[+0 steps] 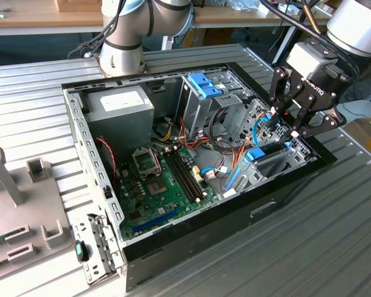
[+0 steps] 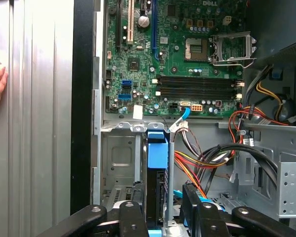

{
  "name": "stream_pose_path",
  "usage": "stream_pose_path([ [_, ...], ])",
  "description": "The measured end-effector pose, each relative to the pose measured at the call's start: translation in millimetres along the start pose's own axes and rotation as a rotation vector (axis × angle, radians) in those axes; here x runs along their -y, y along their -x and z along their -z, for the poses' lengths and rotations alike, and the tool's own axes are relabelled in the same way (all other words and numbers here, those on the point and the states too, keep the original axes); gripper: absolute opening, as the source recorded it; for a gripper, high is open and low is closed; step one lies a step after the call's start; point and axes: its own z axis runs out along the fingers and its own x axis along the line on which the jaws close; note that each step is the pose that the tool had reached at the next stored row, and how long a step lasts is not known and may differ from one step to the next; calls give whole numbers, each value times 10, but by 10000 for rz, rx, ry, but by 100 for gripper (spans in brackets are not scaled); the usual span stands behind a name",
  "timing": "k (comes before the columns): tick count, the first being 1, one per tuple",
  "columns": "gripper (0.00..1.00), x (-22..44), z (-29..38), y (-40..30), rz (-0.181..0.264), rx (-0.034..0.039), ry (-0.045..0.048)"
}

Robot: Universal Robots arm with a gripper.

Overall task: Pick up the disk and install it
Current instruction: 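Insert the first disk wire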

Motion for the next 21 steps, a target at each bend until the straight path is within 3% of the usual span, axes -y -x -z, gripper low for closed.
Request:
stream_pose_path([
  [3,44,2,0,0,105,-2,3],
  [5,44,22,0,0,402,-6,14],
  [10,44,129,2,6,962,-15,33],
  [14,44,193,3,11,1122,-18,38],
  [16,44,262,3,12,1223,-18,42],
  [19,44,455,6,12,1308,-20,45],
  [21,44,517,7,12,1338,-21,46],
])
